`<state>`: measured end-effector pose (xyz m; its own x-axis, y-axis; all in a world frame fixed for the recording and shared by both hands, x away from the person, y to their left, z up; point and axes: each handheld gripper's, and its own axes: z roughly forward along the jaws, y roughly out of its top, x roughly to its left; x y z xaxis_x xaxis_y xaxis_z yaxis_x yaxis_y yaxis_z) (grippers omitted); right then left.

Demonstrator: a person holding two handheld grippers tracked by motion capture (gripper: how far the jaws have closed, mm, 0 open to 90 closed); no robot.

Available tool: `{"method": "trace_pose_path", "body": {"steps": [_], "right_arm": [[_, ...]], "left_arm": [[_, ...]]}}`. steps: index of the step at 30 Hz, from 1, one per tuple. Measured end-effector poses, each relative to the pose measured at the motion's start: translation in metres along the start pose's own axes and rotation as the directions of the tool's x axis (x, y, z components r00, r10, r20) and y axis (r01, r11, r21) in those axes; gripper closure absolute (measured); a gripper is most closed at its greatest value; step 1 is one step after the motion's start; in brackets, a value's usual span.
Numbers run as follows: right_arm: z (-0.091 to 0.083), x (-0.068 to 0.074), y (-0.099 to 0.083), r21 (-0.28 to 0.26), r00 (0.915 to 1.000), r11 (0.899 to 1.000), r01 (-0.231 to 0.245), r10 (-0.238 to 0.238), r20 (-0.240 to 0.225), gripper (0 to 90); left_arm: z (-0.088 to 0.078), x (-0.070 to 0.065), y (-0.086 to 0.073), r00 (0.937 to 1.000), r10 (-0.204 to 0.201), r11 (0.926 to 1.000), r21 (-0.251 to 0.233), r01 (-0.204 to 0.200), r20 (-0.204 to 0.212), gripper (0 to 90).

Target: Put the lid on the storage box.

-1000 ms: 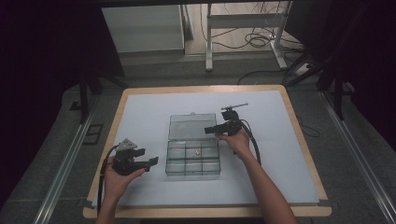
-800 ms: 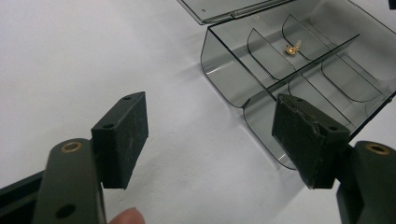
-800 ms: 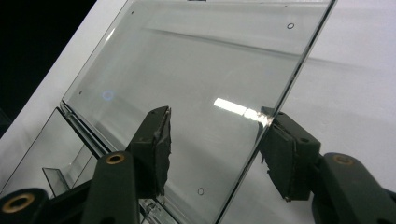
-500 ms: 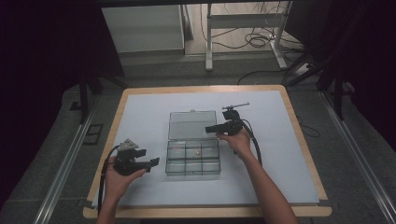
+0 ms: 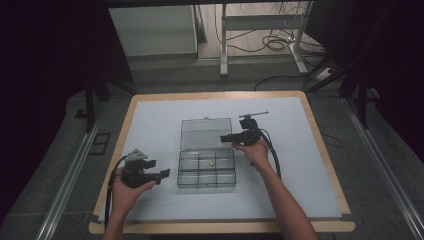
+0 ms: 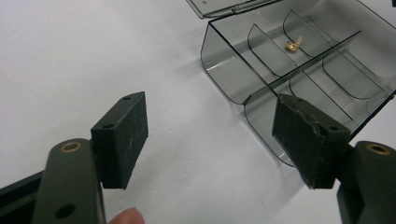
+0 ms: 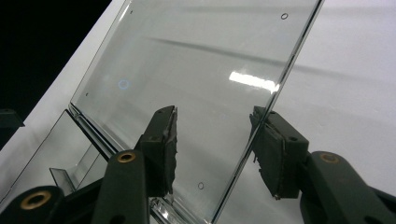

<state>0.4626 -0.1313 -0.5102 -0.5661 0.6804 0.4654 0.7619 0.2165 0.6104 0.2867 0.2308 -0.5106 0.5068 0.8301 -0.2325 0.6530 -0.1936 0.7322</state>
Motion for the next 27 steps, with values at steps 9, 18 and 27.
{"method": "trace_pose_path", "body": {"steps": [9, 18, 27], "right_arm": [[-0.0008, 0.0003, -0.0018, -0.017, 1.0, 1.0, 0.004, -0.004, -0.003, 51.4], [-0.0033, 0.0026, -0.002, -0.032, 0.9998, 0.999, 0.019, -0.019, -0.002, 53.9], [-0.0067, 0.0055, -0.0026, -0.051, 0.9993, 0.998, 0.038, -0.037, 0.005, 56.2]], "left_arm": [[-0.0011, 0.0004, 0.0001, 1.0, -0.001, 1.0, -0.002, 0.001, 0.001, 27.2], [-0.0009, 0.0003, 0.0001, 1.0, 0.0, 1.0, -0.002, 0.0, 0.001, 27.2], [-0.0007, 0.0001, 0.0002, 1.0, 0.001, 1.0, -0.001, -0.001, 0.0, 27.2]]}}
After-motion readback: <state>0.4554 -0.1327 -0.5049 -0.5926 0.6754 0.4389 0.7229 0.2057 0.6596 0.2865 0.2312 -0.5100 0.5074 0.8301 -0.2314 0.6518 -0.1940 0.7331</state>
